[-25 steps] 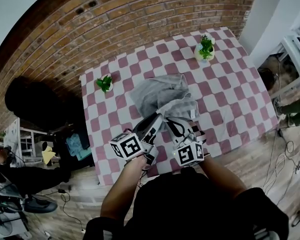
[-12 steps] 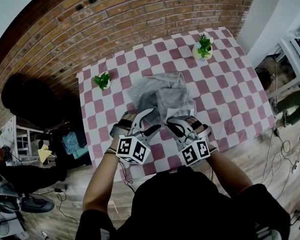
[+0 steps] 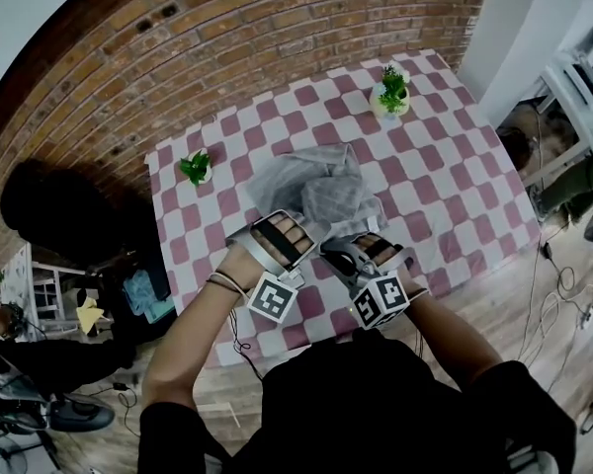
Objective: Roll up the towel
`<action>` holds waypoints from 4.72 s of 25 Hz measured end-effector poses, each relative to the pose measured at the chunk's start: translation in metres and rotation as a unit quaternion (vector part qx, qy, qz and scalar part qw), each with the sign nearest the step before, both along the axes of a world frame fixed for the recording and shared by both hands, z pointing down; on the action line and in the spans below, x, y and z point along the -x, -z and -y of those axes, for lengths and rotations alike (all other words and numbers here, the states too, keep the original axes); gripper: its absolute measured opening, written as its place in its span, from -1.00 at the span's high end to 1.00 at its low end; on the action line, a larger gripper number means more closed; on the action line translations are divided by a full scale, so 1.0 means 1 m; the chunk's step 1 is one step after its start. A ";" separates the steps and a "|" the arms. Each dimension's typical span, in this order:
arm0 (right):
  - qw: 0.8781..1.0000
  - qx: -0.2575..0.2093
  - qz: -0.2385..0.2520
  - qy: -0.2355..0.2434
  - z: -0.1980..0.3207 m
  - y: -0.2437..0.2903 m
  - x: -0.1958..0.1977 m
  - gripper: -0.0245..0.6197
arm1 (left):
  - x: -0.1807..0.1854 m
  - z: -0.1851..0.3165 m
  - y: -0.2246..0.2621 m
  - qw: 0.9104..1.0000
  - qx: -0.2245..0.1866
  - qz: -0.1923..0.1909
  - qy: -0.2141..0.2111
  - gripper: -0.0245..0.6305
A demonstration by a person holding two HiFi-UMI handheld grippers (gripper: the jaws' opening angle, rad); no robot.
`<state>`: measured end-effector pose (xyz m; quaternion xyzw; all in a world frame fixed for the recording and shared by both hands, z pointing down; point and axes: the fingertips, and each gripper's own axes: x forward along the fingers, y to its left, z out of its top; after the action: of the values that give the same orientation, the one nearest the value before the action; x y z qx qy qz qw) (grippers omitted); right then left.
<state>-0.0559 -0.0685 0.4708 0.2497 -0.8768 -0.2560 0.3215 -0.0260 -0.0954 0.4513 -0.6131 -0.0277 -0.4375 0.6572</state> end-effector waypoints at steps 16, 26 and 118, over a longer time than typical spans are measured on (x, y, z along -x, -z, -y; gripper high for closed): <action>0.996 -0.018 0.048 -0.068 0.003 0.016 -0.012 0.70 | 0.002 0.012 0.020 0.985 0.067 -0.079 0.135 0.87; 0.964 0.087 0.122 -0.221 0.019 -0.042 -0.057 0.26 | -0.006 0.026 0.078 0.974 0.036 -0.135 0.176 0.87; 0.991 -0.029 -0.015 -0.127 0.079 0.065 -0.186 0.90 | 0.097 0.037 0.014 0.803 0.113 -0.298 0.503 0.88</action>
<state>0.1299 -0.1476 0.4061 0.3643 -0.8254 -0.2423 0.3568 -0.1233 -0.1328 0.4370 -0.7116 0.4324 -0.4957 0.2467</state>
